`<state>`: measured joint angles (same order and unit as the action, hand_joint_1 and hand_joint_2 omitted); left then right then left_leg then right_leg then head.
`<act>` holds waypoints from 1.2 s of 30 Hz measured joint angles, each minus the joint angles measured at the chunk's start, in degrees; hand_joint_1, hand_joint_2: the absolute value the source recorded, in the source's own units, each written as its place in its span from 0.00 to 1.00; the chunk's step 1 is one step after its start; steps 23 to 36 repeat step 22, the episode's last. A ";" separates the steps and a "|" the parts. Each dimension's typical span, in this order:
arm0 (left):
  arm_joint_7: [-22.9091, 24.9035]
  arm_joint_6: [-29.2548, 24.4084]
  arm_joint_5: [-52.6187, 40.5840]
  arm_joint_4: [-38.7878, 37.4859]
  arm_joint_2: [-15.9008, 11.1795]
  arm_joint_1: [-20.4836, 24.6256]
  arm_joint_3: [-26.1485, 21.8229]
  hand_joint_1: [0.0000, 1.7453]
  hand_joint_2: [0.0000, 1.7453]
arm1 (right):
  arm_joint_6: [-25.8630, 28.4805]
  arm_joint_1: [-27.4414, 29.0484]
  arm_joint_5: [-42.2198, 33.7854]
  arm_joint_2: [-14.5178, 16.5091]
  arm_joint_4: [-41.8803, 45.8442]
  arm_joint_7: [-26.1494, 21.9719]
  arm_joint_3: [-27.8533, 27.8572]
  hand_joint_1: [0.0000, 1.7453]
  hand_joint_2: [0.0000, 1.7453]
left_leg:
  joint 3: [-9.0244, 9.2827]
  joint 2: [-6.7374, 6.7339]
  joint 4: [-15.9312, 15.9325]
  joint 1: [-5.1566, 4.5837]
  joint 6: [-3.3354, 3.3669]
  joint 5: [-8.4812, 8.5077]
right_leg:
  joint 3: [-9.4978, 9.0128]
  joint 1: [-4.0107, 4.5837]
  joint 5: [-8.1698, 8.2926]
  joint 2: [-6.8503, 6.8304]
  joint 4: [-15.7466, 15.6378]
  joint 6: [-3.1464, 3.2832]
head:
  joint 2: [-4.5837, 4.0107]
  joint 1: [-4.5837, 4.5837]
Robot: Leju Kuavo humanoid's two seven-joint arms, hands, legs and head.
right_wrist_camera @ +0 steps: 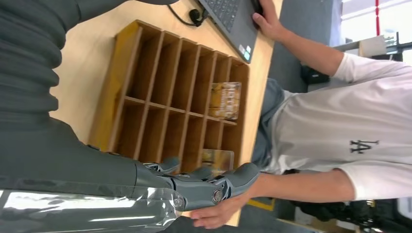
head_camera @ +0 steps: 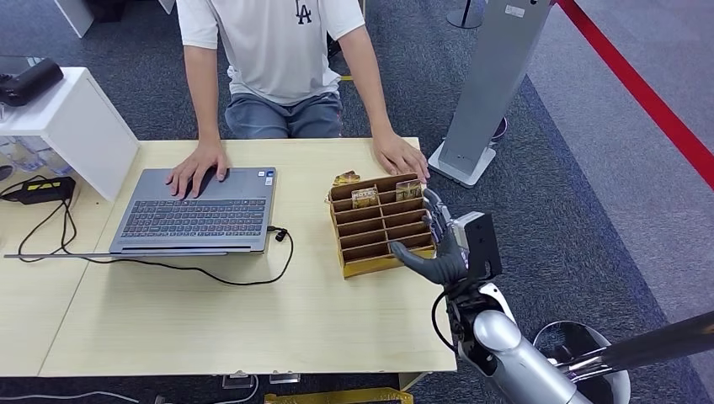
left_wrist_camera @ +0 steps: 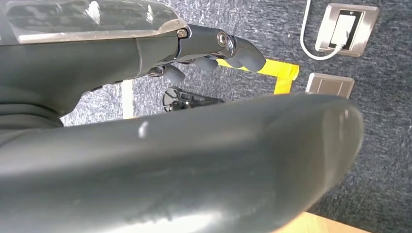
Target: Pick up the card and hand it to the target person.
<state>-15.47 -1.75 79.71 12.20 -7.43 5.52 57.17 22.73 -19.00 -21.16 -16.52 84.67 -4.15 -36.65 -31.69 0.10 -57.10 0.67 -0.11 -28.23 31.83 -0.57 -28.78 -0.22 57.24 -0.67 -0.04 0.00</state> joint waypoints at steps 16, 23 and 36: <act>0.52 -0.51 0.16 0.00 0.00 -0.04 -0.49 0.00 0.00 | -1.86 10.14 -0.34 -0.26 0.15 0.13 5.98 0.00 1.00 | -0.01 -0.01 0.00 0.00 0.00 -0.02 | 0.00 0.00 0.00 0.01 -0.01 0.00 | 0.00 -0.02; 0.48 -0.23 -0.12 0.00 0.00 -0.03 -0.49 0.00 0.00 | -3.29 11.21 1.75 -0.22 0.66 0.69 8.18 0.00 1.00 | -0.01 -0.01 0.00 0.00 0.00 -0.02 | 0.00 0.00 0.00 0.01 -0.01 0.00 | 0.00 0.01; 0.48 -0.23 -0.12 0.00 0.00 -0.03 -0.49 0.00 0.00 | -3.29 11.21 1.75 -0.22 0.66 0.69 8.18 0.00 1.00 | -0.01 -0.01 0.00 0.00 0.00 -0.02 | 0.00 0.00 0.00 0.01 -0.01 0.00 | 0.00 0.01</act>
